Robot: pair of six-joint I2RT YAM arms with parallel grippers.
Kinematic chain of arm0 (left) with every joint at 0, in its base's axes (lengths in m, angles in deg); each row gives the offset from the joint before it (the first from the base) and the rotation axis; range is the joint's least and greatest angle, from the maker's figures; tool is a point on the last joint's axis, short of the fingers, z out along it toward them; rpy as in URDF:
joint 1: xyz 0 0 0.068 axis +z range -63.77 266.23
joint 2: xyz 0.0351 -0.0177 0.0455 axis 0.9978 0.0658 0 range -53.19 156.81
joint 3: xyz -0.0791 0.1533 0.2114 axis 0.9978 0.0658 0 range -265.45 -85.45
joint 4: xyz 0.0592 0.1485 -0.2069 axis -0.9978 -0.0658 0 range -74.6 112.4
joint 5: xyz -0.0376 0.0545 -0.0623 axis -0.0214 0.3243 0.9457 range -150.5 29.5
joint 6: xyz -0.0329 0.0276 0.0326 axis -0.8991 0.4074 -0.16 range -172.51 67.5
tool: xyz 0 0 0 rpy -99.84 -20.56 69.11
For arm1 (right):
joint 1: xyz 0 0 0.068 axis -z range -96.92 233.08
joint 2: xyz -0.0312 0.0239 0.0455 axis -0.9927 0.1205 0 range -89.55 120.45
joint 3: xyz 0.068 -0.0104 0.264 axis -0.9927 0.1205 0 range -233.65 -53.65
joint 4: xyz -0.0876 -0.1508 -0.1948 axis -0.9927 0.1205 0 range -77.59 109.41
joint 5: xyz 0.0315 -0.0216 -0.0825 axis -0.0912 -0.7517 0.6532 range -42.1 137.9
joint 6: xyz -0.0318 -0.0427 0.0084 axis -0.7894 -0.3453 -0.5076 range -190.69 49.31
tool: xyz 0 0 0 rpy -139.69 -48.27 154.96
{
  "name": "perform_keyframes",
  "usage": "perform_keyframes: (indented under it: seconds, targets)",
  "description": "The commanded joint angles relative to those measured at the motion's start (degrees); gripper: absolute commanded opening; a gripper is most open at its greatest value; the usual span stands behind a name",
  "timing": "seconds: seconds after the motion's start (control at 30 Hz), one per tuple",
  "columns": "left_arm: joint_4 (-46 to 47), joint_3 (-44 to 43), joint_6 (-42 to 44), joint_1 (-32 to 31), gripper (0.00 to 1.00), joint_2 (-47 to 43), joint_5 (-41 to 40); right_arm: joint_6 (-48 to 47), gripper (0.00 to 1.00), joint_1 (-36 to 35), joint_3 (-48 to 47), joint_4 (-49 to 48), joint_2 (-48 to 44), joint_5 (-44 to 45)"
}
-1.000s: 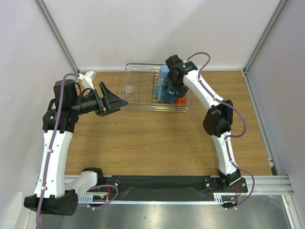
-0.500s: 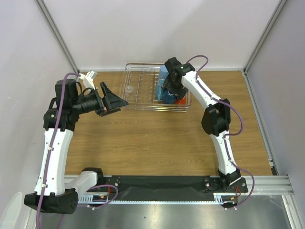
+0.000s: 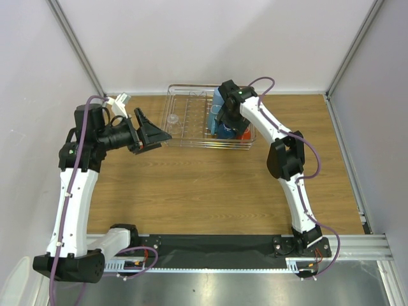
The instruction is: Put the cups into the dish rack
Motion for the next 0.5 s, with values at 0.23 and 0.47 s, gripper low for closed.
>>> perform_keyframes:
  seconds: [0.23, 0.47]
  targets:
    - [0.4, -2.4, 1.4, 0.8, 0.89, 0.7, 1.4, -1.9, 0.00, -0.5, -5.3, 1.6, -2.1, 1.3]
    - [2.0, -1.3, 0.4, 0.8, 0.89, 0.6, 2.1, -2.2, 0.00, -0.8, -4.6, 3.9, -2.5, 0.6]
